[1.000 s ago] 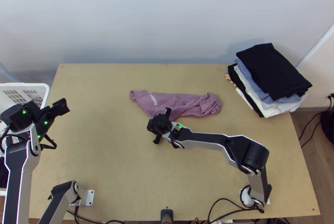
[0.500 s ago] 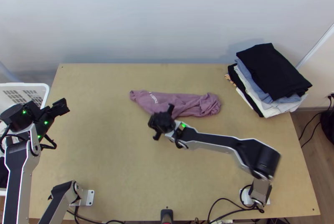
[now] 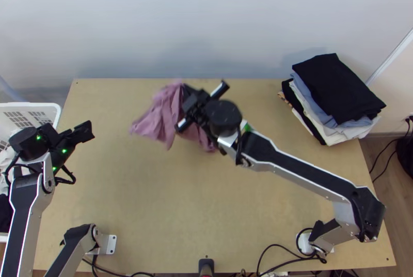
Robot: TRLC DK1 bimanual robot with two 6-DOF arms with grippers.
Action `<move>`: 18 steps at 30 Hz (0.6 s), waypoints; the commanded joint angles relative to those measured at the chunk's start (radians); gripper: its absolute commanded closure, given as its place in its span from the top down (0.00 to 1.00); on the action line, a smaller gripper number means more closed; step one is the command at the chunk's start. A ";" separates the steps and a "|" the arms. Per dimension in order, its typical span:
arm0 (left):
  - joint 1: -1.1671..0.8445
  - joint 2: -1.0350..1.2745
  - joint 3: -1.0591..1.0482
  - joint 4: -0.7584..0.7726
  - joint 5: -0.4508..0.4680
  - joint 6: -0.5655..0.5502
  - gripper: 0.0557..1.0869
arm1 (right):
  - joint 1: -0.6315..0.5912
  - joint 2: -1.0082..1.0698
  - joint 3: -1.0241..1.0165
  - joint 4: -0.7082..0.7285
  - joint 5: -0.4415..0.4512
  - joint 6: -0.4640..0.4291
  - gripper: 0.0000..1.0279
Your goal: Fold the t-shirt
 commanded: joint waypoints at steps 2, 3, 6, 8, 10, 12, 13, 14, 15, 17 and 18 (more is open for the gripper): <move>-0.025 -0.007 0.010 0.020 -0.004 -0.019 0.96 | -0.023 -0.032 0.197 0.019 0.016 -0.055 0.03; -0.027 -0.006 0.012 0.020 -0.004 -0.019 0.96 | -0.025 -0.029 0.237 0.019 0.016 -0.058 0.03; -0.033 -0.006 0.015 0.020 -0.004 -0.019 0.96 | -0.025 -0.028 0.338 0.016 0.019 -0.058 0.03; -0.034 -0.004 0.015 0.020 -0.004 -0.019 0.96 | -0.022 -0.037 0.329 -0.019 0.025 -0.046 0.03; -0.040 -0.003 0.014 0.020 -0.004 -0.024 0.96 | -0.022 -0.063 0.235 -0.053 0.031 -0.003 0.03; -0.050 -0.003 0.014 0.020 -0.006 -0.027 0.96 | -0.022 -0.104 0.097 -0.062 0.031 0.031 0.03; -0.050 -0.003 0.015 0.020 -0.006 -0.027 0.96 | -0.022 -0.120 0.037 -0.062 0.031 0.048 0.03; -0.051 -0.003 0.015 0.020 -0.006 -0.027 0.96 | -0.020 -0.137 -0.026 -0.062 0.031 0.062 0.03; -0.051 -0.004 0.015 0.020 -0.006 -0.027 0.96 | -0.019 -0.154 -0.087 -0.062 0.031 0.091 0.03; -0.050 -0.004 0.014 0.020 -0.007 -0.027 0.96 | -0.019 -0.183 -0.202 -0.067 0.031 0.137 0.03; -0.050 -0.006 0.012 0.020 -0.007 -0.027 0.96 | -0.019 -0.198 -0.259 -0.073 0.030 0.163 0.03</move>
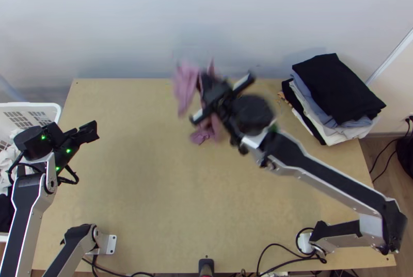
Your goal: Fold the t-shirt
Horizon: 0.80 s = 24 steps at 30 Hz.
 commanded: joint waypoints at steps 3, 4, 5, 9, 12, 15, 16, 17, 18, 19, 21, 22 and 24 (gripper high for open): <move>-0.004 -0.009 0.009 0.020 -0.005 -0.019 0.96 | 0.001 -0.080 -0.283 -0.006 0.010 0.114 0.03; -0.004 -0.009 0.009 0.020 -0.005 -0.019 0.96 | 0.001 -0.091 -0.332 -0.006 0.006 0.125 0.03; -0.004 -0.009 0.007 0.020 -0.005 -0.019 0.96 | 0.001 -0.101 -0.381 -0.006 0.003 0.137 0.03; -0.011 -0.006 -0.002 0.020 -0.005 -0.023 0.96 | 0.034 -0.151 -0.524 -0.072 -0.043 0.205 0.03; -0.027 0.000 -0.005 0.024 -0.017 -0.029 0.96 | 0.095 -0.195 -0.594 -0.135 -0.067 0.248 0.03; -0.042 0.010 -0.014 0.044 -0.031 -0.036 0.96 | 0.126 -0.210 -0.625 -0.199 -0.098 0.295 0.03; -0.044 0.013 -0.014 0.047 -0.031 -0.038 0.96 | 0.132 -0.209 -0.631 -0.224 -0.118 0.312 0.03; -0.045 0.016 -0.014 0.049 -0.032 -0.041 0.96 | 0.133 -0.209 -0.643 -0.227 -0.125 0.317 0.03; -0.045 0.020 -0.016 0.051 -0.034 -0.042 0.96 | 0.133 -0.209 -0.654 -0.227 -0.129 0.324 0.03; -0.045 0.022 -0.016 0.051 -0.034 -0.042 0.96 | 0.132 -0.206 -0.659 -0.227 -0.132 0.329 0.03; -0.045 0.025 -0.021 0.055 -0.035 -0.042 0.96 | 0.132 -0.197 -0.660 -0.227 -0.142 0.335 0.03; -0.045 0.027 -0.022 0.057 -0.035 -0.042 0.96 | 0.130 -0.192 -0.659 -0.228 -0.147 0.337 0.03; -0.045 0.031 -0.024 0.057 -0.037 -0.042 0.96 | 0.130 -0.189 -0.659 -0.228 -0.155 0.343 0.03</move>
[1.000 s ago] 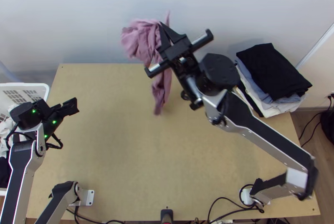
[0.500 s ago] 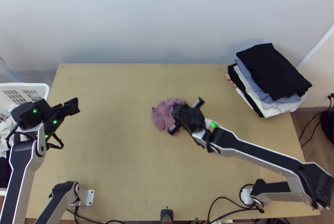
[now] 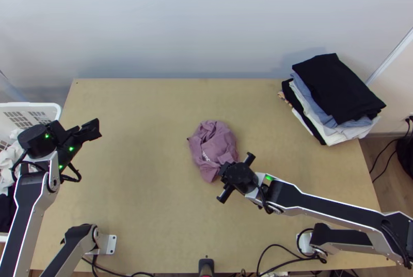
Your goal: Fold the t-shirt
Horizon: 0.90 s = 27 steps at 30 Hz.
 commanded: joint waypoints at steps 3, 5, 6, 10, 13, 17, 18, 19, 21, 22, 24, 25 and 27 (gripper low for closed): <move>-0.005 0.013 -0.025 0.027 -0.008 -0.021 0.96 | -0.002 0.007 -0.014 -0.002 -0.017 0.043 0.03; -0.005 0.013 -0.025 0.029 -0.009 -0.023 0.96 | -0.002 0.009 -0.013 -0.003 -0.020 0.048 0.05; -0.005 0.013 -0.025 0.029 -0.009 -0.023 0.96 | -0.002 0.009 -0.013 -0.008 -0.025 0.046 0.11; -0.005 0.013 -0.030 0.030 -0.009 -0.025 0.96 | -0.002 0.009 -0.013 -0.019 -0.026 0.046 0.14; -0.005 0.012 -0.034 0.030 -0.009 -0.026 0.96 | -0.002 0.020 -0.003 -0.035 -0.026 0.045 0.21; -0.005 0.010 -0.038 0.030 -0.009 -0.028 0.96 | -0.002 0.036 0.012 -0.062 -0.026 0.041 0.25; -0.005 0.010 -0.038 0.030 -0.009 -0.028 0.96 | -0.002 0.036 0.014 -0.062 -0.026 0.041 0.25; -0.005 0.010 -0.038 0.030 -0.011 -0.028 0.96 | -0.002 0.036 0.014 -0.062 -0.026 0.040 0.25; -0.005 0.010 -0.038 0.030 -0.012 -0.028 0.96 | -0.002 0.036 0.017 -0.062 -0.026 0.038 0.25; -0.005 0.010 -0.038 0.030 -0.014 -0.028 0.96 | -0.002 0.036 0.018 -0.062 -0.026 0.038 0.25; -0.005 0.009 -0.036 0.030 -0.014 -0.028 0.96 | -0.002 0.038 0.021 -0.060 -0.026 0.037 0.25; -0.005 0.009 -0.036 0.030 -0.014 -0.028 0.96 | -0.002 0.038 0.021 -0.060 -0.026 0.037 0.25; -0.005 0.007 -0.036 0.030 -0.014 -0.028 0.96 | -0.002 0.038 0.026 -0.060 -0.026 0.037 0.25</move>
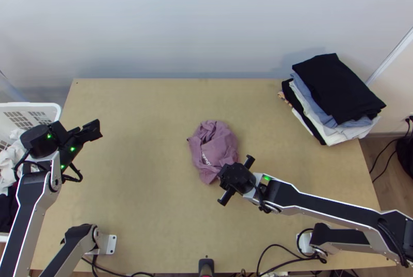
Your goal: Fold the t-shirt
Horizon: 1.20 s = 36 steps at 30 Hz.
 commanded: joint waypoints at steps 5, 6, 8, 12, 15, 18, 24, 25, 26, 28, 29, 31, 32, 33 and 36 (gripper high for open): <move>-0.005 -0.003 -0.019 0.014 -0.007 -0.020 0.96 | 0.003 0.013 0.070 0.001 -0.005 0.019 0.25; -0.005 -0.005 -0.019 0.014 -0.007 -0.020 0.96 | 0.005 0.013 0.083 0.001 -0.005 0.020 0.26; -0.005 -0.008 -0.017 0.014 -0.008 -0.020 0.96 | 0.008 0.014 0.110 -0.008 -0.005 0.017 0.33; -0.004 -0.011 -0.016 0.013 -0.008 -0.020 0.96 | 0.017 0.020 0.165 -0.043 -0.019 0.016 0.38; -0.002 -0.011 -0.014 0.013 -0.008 -0.020 0.96 | 0.028 0.025 0.191 -0.060 -0.025 0.017 0.38; -0.001 -0.014 -0.014 0.013 -0.008 -0.020 0.96 | 0.040 0.040 0.216 -0.124 -0.039 0.040 0.43; 0.006 -0.014 -0.017 0.013 -0.008 -0.020 0.96 | 0.101 0.056 0.204 -0.218 -0.062 0.066 0.50; 0.006 -0.014 -0.017 0.013 -0.008 -0.020 0.96 | 0.117 0.054 0.190 -0.218 -0.060 0.054 0.50; 0.006 -0.014 -0.019 0.013 -0.008 -0.020 0.96 | 0.134 0.050 0.172 -0.218 -0.060 0.025 0.50; 0.006 -0.019 -0.023 0.011 -0.008 -0.022 0.96 | 0.164 0.045 0.133 -0.201 -0.059 -0.030 0.50; 0.006 -0.020 -0.026 0.011 -0.008 -0.022 0.96 | 0.174 0.040 0.122 -0.196 -0.059 -0.041 0.50; 0.009 -0.022 -0.030 0.011 -0.008 -0.022 0.96 | 0.184 0.033 0.104 -0.190 -0.059 -0.057 0.50; 0.009 -0.023 -0.030 0.011 -0.008 -0.022 0.96 | 0.189 0.031 0.095 -0.190 -0.059 -0.066 0.50; 0.010 -0.023 -0.031 0.011 -0.008 -0.022 0.96 | 0.195 0.028 0.084 -0.192 -0.059 -0.076 0.50; 0.013 -0.023 -0.034 0.011 -0.008 -0.022 0.96 | 0.204 0.017 0.047 -0.187 -0.059 -0.110 0.50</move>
